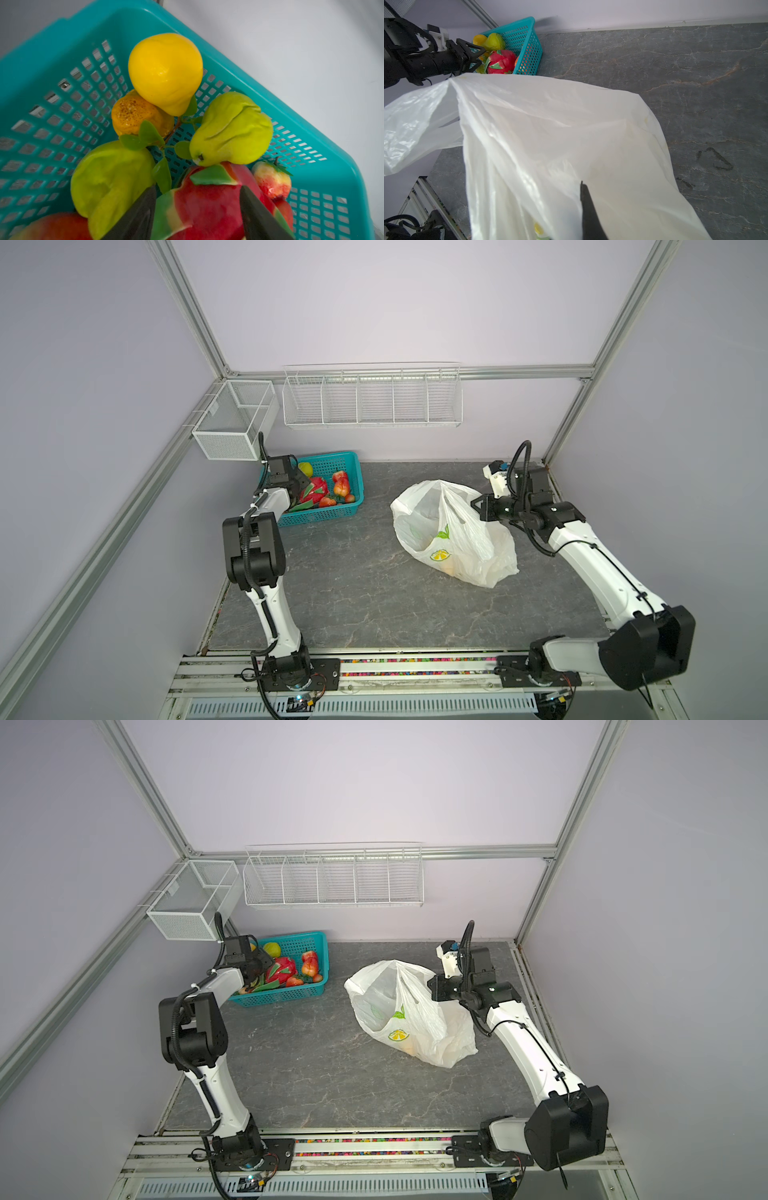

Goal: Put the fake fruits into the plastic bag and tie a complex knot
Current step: 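Lower the left gripper into the basket and grasp the green pear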

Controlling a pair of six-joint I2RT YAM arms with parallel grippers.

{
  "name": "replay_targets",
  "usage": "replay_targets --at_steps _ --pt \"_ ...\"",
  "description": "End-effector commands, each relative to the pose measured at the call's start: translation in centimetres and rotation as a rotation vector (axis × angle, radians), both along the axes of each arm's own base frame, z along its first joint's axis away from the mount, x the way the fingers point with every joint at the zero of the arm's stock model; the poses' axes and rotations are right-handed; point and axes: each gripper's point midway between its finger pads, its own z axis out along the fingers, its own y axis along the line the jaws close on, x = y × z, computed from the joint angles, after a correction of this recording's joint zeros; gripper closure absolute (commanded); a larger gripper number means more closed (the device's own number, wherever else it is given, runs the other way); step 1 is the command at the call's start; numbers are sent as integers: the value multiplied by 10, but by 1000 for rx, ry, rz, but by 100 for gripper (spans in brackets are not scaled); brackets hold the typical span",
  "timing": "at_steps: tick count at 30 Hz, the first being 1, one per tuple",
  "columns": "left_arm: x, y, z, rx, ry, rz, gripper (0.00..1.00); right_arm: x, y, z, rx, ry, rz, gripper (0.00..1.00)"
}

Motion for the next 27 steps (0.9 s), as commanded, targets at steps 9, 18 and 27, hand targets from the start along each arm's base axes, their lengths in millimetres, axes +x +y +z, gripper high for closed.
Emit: replay_targets --at_steps 9,18,27 --pt "36 3 12 15 -124 -20 35 4 1 -9 6 21 7 91" --pt "40 -6 6 1 -137 -63 35 5 5 -14 17 40 23 91" --pt "47 -2 3 8 -136 -53 44 5 6 -20 11 57 28 91"
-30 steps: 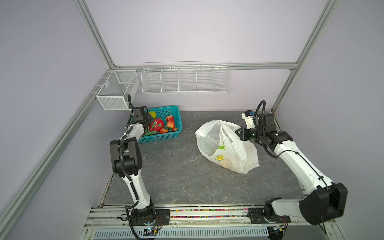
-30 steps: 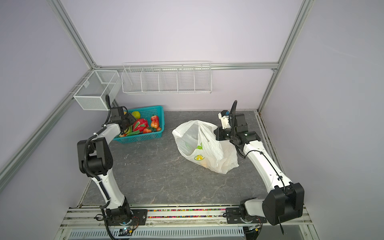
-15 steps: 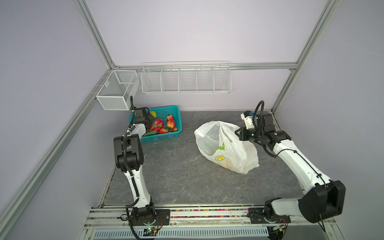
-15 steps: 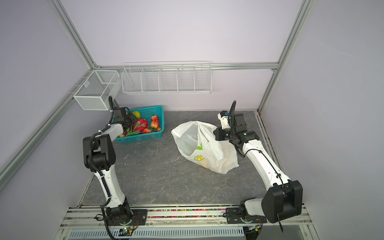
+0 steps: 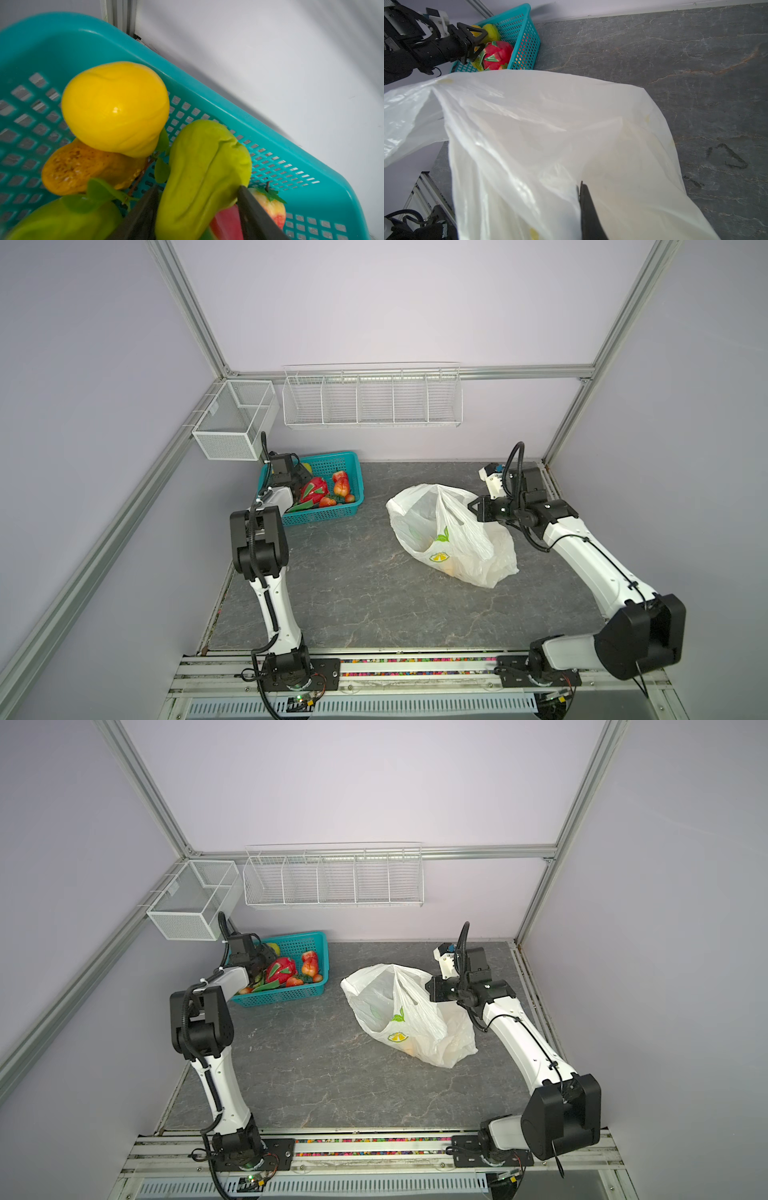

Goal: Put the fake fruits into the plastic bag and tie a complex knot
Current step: 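Lower the left gripper into the basket and grasp the green pear, then lift the green pear and carry it to the bag mouth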

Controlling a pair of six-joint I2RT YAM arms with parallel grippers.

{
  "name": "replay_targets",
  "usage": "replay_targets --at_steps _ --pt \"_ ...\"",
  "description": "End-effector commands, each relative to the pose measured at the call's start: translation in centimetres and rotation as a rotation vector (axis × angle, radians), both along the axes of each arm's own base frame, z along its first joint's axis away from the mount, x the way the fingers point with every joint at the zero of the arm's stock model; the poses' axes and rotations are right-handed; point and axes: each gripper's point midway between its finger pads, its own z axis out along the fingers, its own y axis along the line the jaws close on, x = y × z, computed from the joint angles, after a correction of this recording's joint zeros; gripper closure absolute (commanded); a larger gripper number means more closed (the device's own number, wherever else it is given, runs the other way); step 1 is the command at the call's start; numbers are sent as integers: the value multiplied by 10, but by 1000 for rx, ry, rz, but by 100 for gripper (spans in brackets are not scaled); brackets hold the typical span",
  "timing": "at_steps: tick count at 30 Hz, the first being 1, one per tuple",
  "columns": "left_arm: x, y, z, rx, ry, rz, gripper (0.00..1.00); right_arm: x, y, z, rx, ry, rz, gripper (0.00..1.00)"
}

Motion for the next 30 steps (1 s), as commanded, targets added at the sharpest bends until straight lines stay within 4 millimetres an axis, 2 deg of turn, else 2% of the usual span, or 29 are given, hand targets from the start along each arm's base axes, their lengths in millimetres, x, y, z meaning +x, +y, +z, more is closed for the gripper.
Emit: replay_targets --at_steps 1,13,21,30 --pt "9 5 3 11 -27 6 45 1 1 -4 9 9 10 91" --pt "10 5 18 36 -74 -16 66 3 3 -9 14 27 17 91" --pt "4 3 20 22 -71 -20 86 3 5 -10 19 34 22 91" --pt "-14 -19 44 1 -151 -45 91 3 6 -10 21 34 26 90"
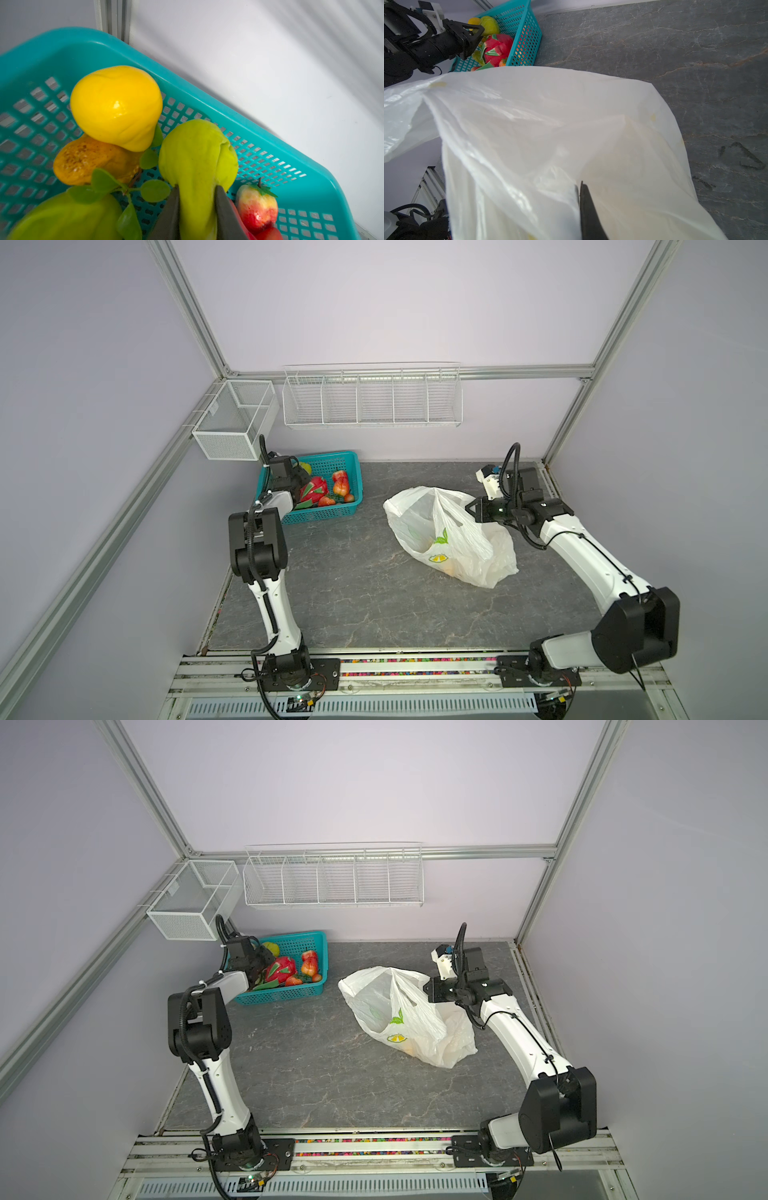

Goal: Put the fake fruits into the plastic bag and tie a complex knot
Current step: 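Lift the green pear and carry it to the bag mouth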

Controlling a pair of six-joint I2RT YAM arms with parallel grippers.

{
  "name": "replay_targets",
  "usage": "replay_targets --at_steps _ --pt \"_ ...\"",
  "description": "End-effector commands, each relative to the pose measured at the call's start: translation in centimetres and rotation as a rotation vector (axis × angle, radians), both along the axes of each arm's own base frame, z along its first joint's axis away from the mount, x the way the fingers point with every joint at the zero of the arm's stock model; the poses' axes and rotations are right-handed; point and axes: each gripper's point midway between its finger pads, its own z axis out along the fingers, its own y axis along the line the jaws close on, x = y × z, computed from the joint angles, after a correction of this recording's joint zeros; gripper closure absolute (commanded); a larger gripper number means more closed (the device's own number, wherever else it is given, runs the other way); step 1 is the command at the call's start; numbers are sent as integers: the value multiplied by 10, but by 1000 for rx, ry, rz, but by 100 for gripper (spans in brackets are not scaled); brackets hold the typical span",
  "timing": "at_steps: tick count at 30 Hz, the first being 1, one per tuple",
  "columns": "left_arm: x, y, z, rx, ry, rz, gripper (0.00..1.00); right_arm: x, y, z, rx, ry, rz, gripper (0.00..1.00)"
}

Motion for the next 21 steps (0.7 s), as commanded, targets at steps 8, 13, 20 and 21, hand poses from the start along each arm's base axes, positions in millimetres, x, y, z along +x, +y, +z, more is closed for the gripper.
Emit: replay_targets --at_steps 8,13,20,21 --pt "-20 -29 60 40 -133 -23 92 1 1 1 15 -1 7 91" --pt "-45 -50 76 44 -157 -56 94 1 0 1 14 -3 2 90" --pt "-132 -106 87 -30 -163 -160 95 3 3 6 51 -21 -13 90" --pt "-144 -115 85 -25 -141 -184 95 2 3 7 50 -24 -15 90"
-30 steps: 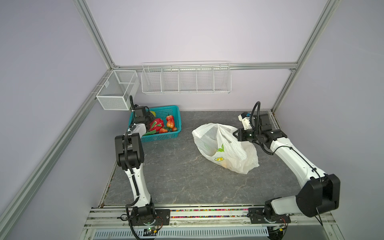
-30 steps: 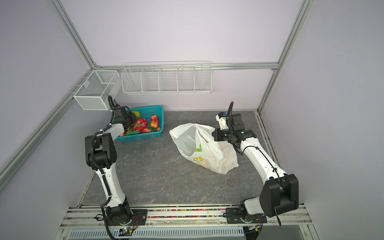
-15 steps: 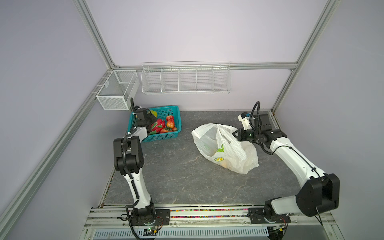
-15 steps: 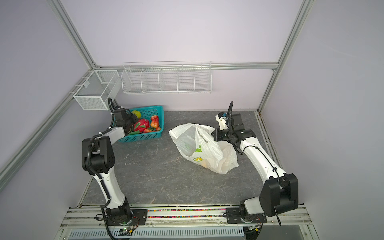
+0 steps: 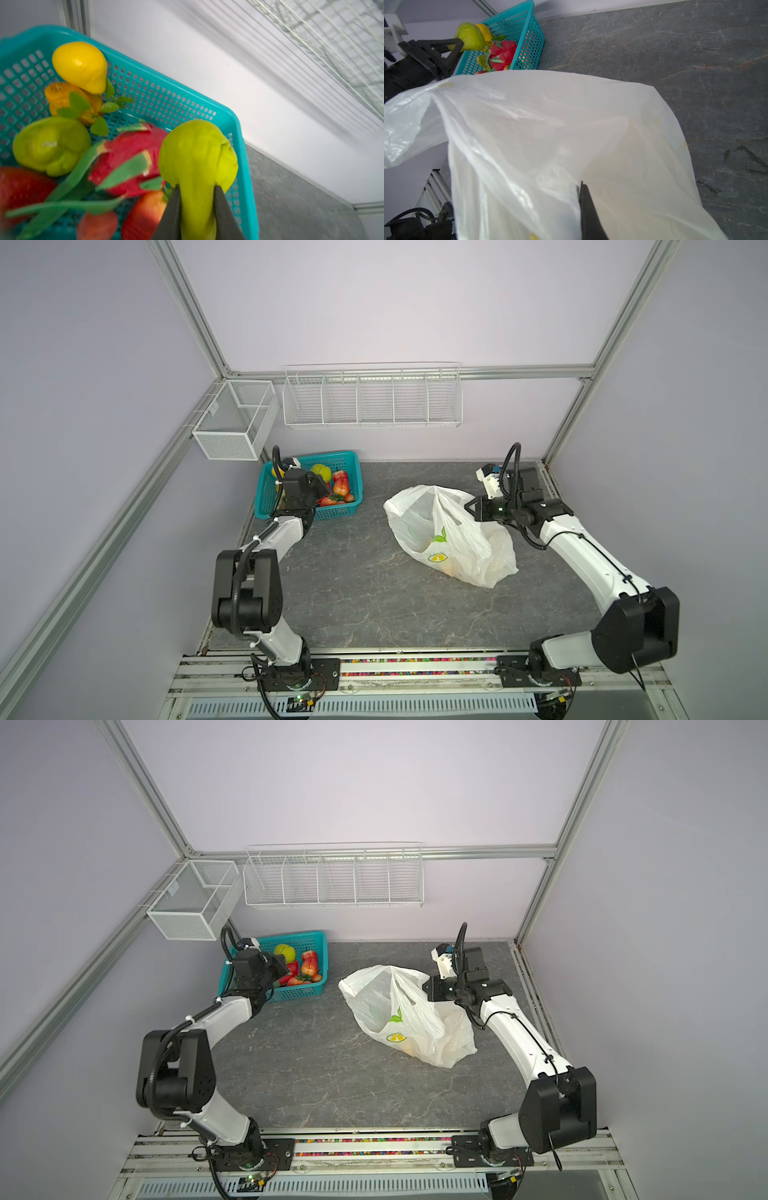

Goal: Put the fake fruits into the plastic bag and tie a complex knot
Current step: 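Lift the green pear and carry it to the bag mouth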

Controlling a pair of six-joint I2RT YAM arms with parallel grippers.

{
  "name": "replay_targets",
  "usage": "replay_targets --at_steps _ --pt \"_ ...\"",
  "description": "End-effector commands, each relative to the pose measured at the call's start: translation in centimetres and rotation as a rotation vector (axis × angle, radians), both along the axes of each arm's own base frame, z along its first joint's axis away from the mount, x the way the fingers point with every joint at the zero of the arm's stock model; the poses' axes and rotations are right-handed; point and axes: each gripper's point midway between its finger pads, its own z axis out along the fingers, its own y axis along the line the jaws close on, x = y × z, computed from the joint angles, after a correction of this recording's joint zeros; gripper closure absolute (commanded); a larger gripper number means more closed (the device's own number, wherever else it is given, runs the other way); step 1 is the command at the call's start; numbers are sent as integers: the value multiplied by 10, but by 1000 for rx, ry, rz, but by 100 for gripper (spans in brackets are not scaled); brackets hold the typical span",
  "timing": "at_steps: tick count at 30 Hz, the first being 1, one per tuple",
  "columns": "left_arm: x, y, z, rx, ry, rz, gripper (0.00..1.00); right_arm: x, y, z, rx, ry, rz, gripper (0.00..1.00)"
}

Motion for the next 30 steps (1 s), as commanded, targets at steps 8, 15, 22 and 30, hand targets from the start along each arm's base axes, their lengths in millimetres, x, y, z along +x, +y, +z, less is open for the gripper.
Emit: replay_targets --at_steps 8,15,22,30 --pt "-145 -72 -32 116 269 -206 95 2 -5 4 6 -32 -34 90" --pt "-216 -118 -25 111 285 -466 95 2 -8 7 -17 -38 -41 90" --pt "-249 -199 18 12 151 -795 95 -5 -4 11 -19 -31 -18 91" --pt "-207 -247 45 -26 41 -787 96 -19 -1 14 -39 -35 11 90"
